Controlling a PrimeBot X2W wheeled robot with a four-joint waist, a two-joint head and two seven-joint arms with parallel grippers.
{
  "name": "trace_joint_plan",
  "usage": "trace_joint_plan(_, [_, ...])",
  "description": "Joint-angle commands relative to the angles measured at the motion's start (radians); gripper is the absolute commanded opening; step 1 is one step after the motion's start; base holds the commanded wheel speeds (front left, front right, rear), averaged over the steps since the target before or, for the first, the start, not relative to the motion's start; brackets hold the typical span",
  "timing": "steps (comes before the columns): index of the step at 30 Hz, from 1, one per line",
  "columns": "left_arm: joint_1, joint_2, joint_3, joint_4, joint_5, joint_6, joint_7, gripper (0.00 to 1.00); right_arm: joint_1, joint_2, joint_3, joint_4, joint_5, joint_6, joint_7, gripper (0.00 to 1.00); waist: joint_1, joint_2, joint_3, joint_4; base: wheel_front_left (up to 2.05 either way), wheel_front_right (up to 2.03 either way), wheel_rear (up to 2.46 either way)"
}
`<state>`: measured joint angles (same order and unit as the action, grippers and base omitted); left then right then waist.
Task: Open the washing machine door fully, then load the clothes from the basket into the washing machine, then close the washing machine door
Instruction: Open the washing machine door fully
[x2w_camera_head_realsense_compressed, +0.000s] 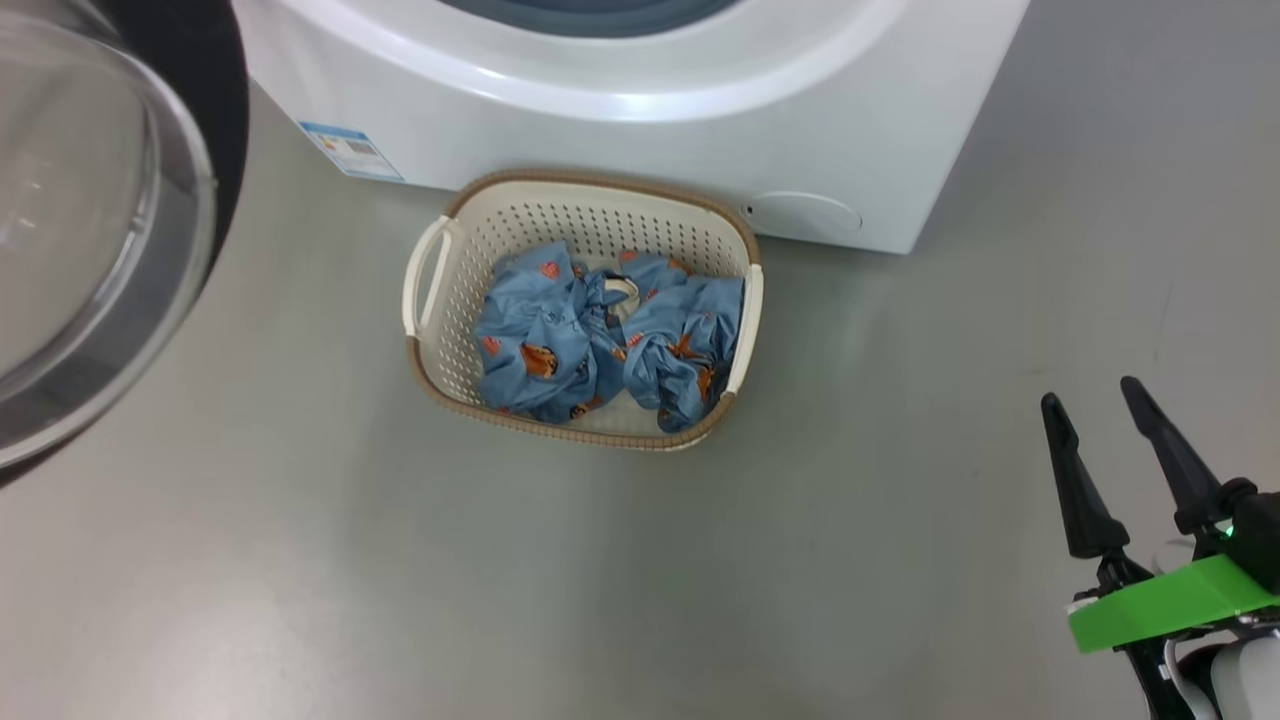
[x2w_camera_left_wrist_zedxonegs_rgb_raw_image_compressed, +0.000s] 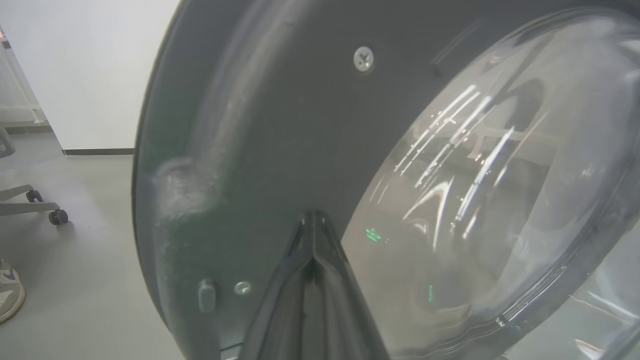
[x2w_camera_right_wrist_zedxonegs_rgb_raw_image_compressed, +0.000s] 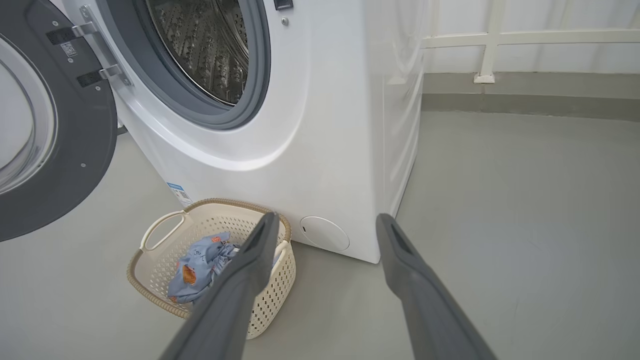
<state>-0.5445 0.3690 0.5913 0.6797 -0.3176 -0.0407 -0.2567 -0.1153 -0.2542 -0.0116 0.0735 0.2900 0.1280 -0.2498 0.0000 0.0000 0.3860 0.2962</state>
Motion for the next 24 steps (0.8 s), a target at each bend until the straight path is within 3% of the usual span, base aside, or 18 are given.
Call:
trace_joint_plan(1, [-0.028,0.087,0.033,-0.001,0.015,0.003,-0.005,0.00,-0.015,-0.013,0.024,-0.028,-0.016,0.003,-0.012,1.00,0.0000,0.0000,0.021,-0.009,0.00,0.00,0.00])
trace_joint_plan(10, [-0.075,0.108,0.067,0.062,0.059,0.003,-0.005,0.00,-0.027,-0.010,0.027,-0.020,-0.017,0.003,-0.012,1.00,0.0000,0.0000,0.021,-0.020,0.00,0.00,0.00])
trace_joint_plan(19, [-0.012,0.053,0.081,0.029,0.095,-0.046,-0.005,0.00,0.000,0.004,0.039,-0.008,-0.013,0.003,-0.012,1.00,0.0000,0.0000,-0.070,-0.016,0.00,0.00,0.00])
trace_joint_plan(21, [0.014,0.034,0.079,0.013,0.104,-0.058,-0.005,0.35,0.009,0.006,0.042,-0.006,-0.010,0.003,-0.012,1.00,0.0000,0.0000,-0.095,-0.013,0.00,0.00,0.00])
trace_joint_plan(22, [0.014,0.034,0.079,0.013,0.104,-0.058,-0.005,0.35,0.009,0.006,0.042,-0.006,-0.010,0.003,-0.012,1.00,0.0000,0.0000,-0.095,-0.013,0.00,0.00,0.00])
trace_joint_plan(24, [0.037,0.012,0.077,-0.006,0.103,-0.071,-0.005,0.62,0.018,0.005,0.046,-0.003,-0.008,0.003,-0.012,1.00,0.0000,0.0000,-0.122,-0.010,0.00,0.00,0.00])
